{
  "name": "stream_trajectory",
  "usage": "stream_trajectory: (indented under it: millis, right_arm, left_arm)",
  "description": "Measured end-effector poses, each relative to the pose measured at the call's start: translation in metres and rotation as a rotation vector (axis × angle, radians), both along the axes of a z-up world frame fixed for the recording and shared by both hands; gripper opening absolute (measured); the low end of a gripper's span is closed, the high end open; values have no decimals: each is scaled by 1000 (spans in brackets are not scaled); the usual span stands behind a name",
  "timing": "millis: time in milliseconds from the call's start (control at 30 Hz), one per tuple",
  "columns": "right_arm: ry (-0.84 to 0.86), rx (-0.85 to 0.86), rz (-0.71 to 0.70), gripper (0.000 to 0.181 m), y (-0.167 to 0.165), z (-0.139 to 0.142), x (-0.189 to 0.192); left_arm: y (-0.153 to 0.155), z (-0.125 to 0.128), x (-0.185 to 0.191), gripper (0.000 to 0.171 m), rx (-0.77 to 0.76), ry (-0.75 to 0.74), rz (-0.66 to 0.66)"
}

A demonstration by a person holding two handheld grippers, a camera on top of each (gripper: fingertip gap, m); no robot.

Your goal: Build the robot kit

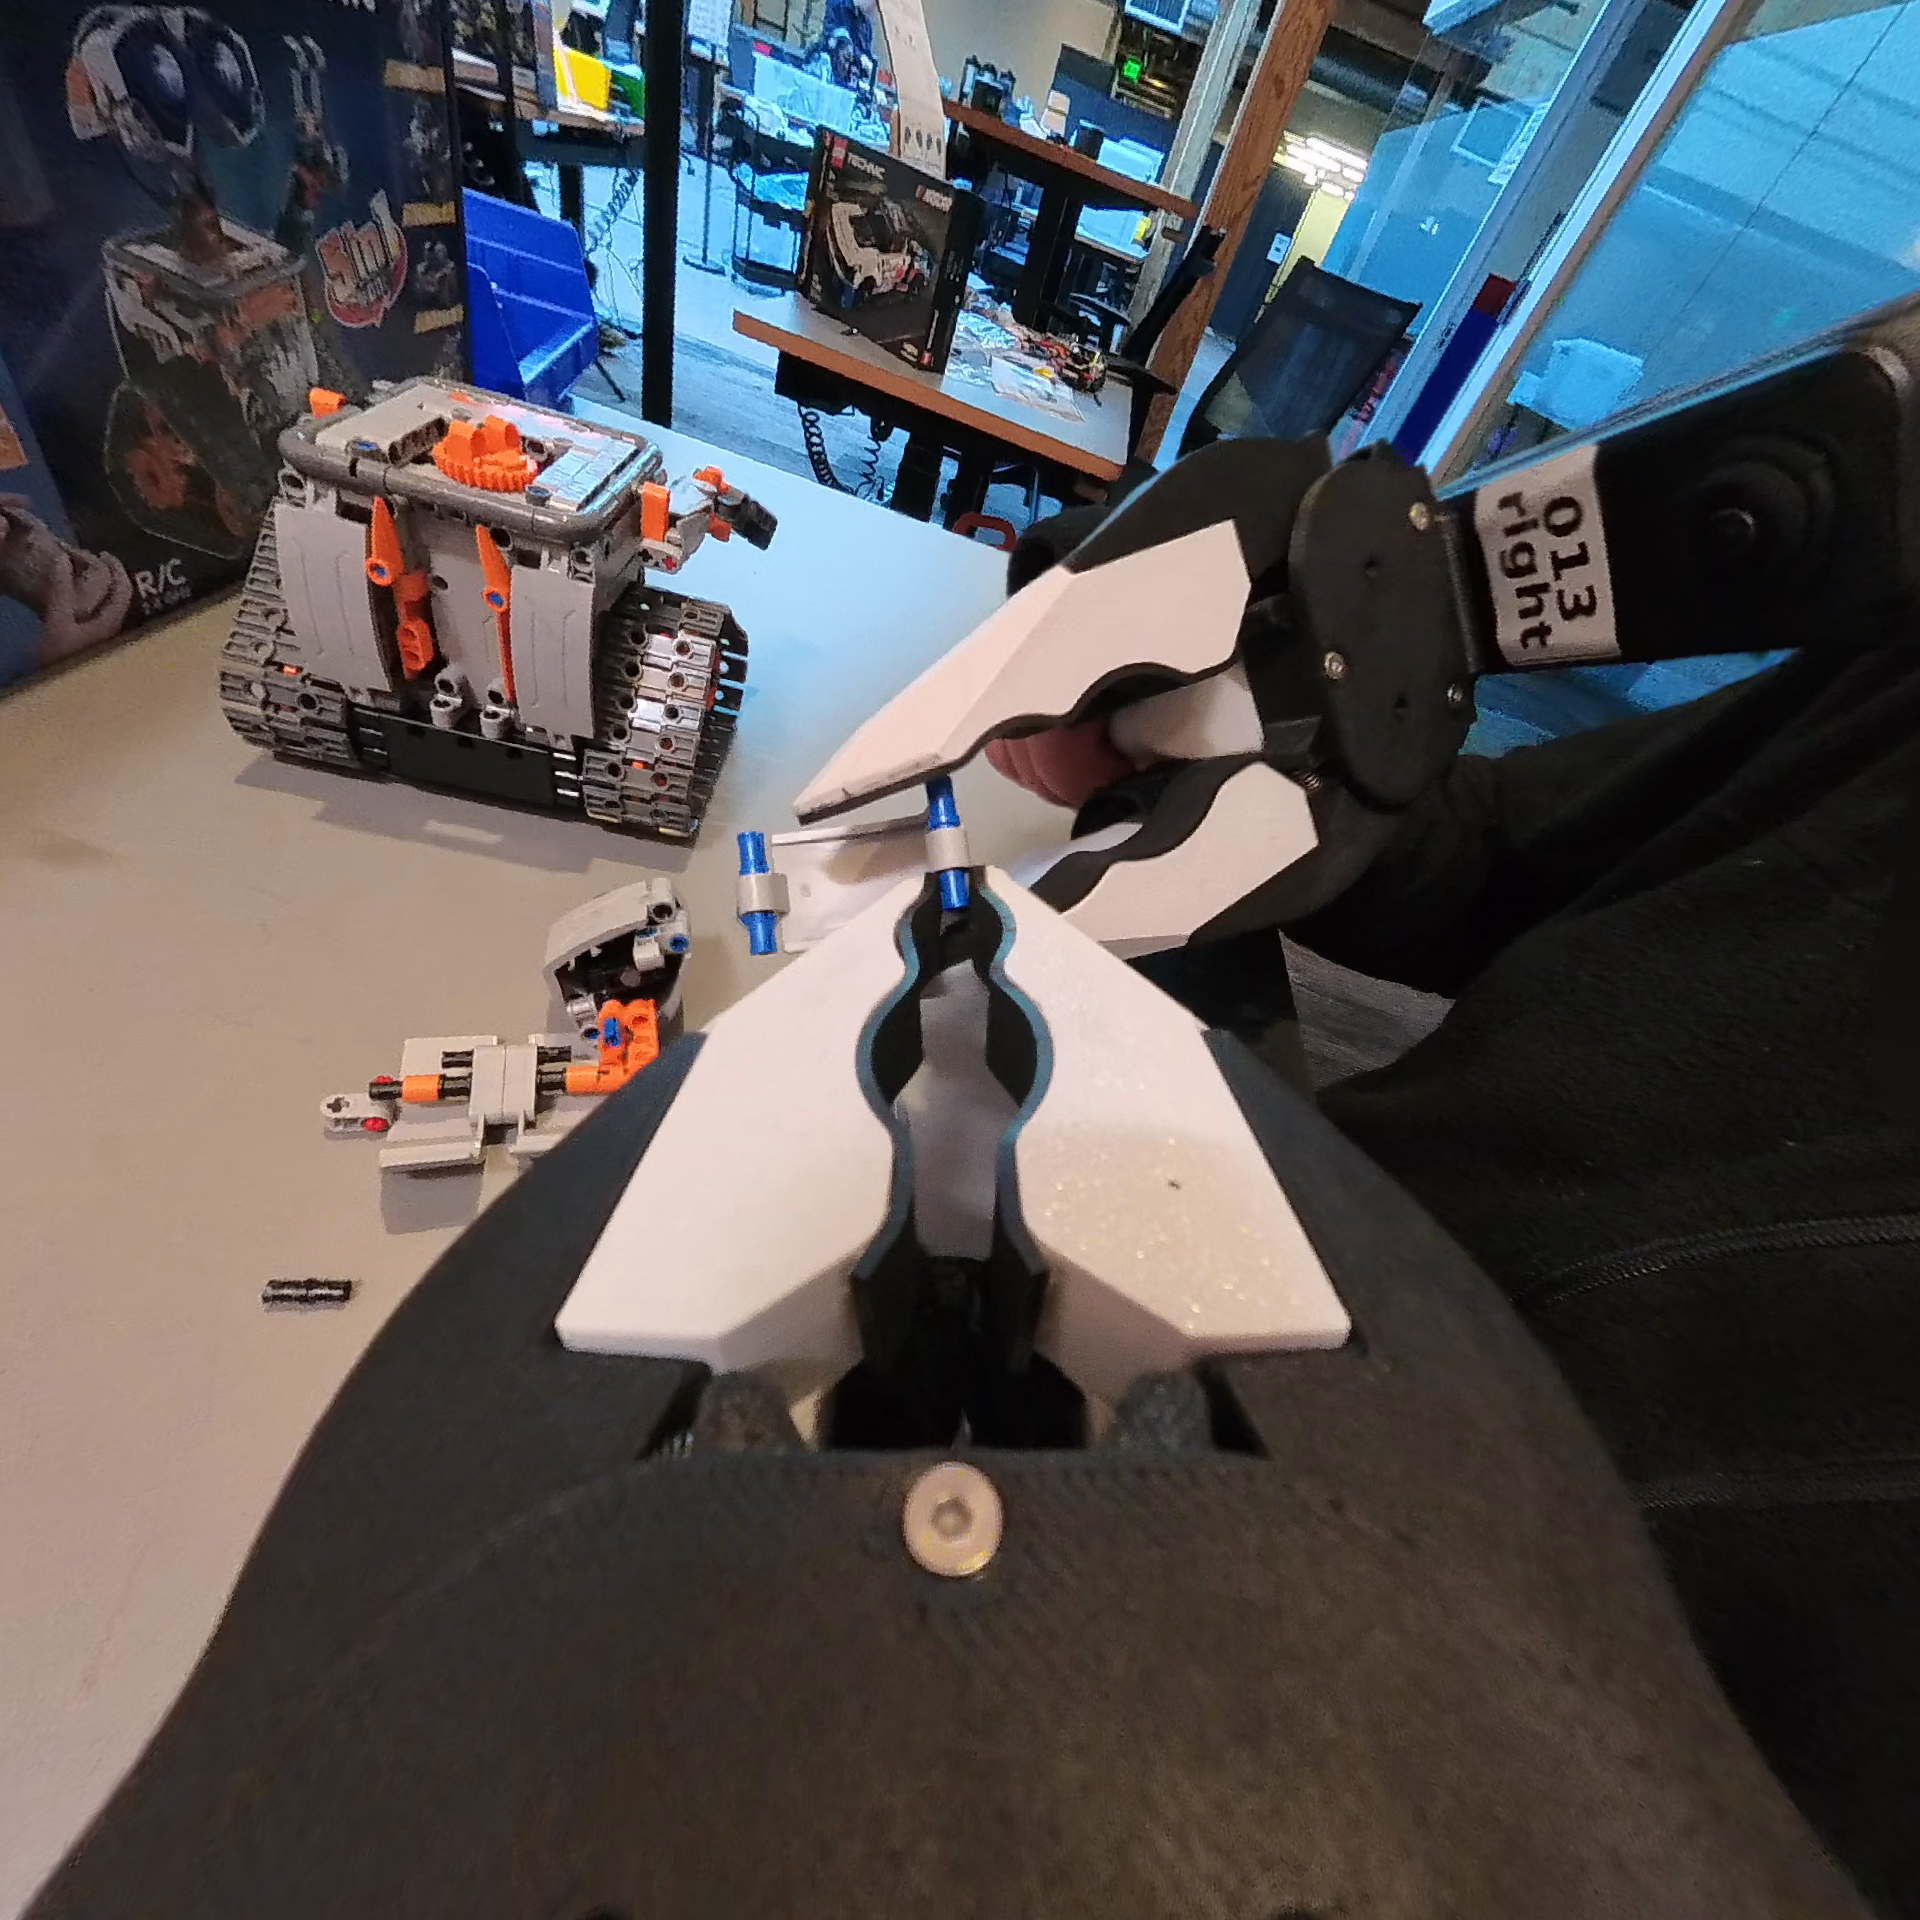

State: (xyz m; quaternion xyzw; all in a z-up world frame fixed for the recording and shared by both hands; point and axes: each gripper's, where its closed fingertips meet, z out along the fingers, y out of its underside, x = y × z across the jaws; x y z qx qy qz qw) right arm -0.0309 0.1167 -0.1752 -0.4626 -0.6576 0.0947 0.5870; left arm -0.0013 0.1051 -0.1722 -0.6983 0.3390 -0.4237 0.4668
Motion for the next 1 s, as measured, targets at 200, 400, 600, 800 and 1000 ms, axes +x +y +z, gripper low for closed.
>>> stream_trajectory:
  millis: [200, 400, 600, 800, 1000]
  right_arm:
    - [32, -29, 5, 28, -1, 4, 1]
    - [114, -53, -13, 30, 0, 14, 5]
    - [104, -52, -32, 25, 3, 11, 7]
    - [52, 17, -57, 24, 5, 7, 9]
    - [-33, 116, -93, 23, 8, 2, 10]
  left_arm:
    - [0, 4, 1, 2, 61, 2, 16]
    - [5, 13, -2, 1, 117, 5, 82]
    - [8, 10, -1, 1, 134, 30, 98]
    - [9, 6, 0, 0, 192, 110, 119]
    - [12, 0, 0, 0, 256, 213, 156]
